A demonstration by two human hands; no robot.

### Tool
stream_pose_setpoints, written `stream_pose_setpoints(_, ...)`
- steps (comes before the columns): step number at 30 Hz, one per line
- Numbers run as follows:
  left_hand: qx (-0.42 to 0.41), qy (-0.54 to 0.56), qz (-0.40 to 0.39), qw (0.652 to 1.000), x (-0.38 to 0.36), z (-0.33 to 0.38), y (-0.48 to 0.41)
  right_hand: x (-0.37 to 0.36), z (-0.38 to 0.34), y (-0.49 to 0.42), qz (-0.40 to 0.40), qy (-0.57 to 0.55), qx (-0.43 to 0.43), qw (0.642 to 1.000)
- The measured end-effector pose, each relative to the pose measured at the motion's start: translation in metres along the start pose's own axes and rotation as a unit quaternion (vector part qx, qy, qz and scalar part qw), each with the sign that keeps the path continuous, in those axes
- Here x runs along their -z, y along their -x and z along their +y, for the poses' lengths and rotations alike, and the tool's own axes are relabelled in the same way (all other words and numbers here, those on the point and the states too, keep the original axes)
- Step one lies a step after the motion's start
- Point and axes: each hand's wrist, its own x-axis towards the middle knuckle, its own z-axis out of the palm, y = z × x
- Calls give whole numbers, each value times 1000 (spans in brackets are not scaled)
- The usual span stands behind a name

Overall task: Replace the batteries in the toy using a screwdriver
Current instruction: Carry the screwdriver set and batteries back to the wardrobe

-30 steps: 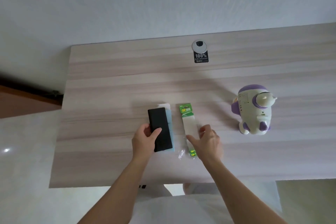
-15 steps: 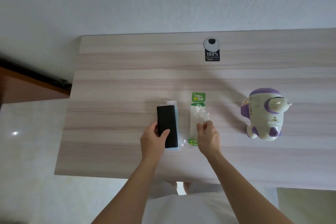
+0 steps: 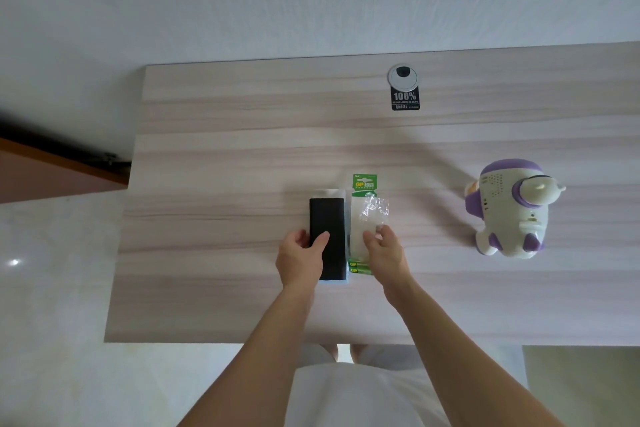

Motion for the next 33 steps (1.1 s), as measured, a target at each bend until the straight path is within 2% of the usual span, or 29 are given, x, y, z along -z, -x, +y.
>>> stream_pose_setpoints(8, -10, -1, -88, 996, 8, -2, -6, -1, 6, -1, 6, -8, 23, 1000)
stream_pose_setpoints(15, -25, 50, -152, 987, 22, 2, 0, -3, 2, 0, -17, -72, 13, 997)
stream_pose_setpoints(21, 24, 143, -181, 973, 30, 15, 4, -4, -14, 3, -35, -79, 36, 996)
stream_pose_setpoints(28, 66, 158, -224, 959, 40, 41, 14, 1, -38, 11, -38, -88, 69, 993)
stream_pose_setpoints(33, 67, 195, -239, 949, 43, 56, 27, 8, -56, 20, -38, -91, 108, 989)
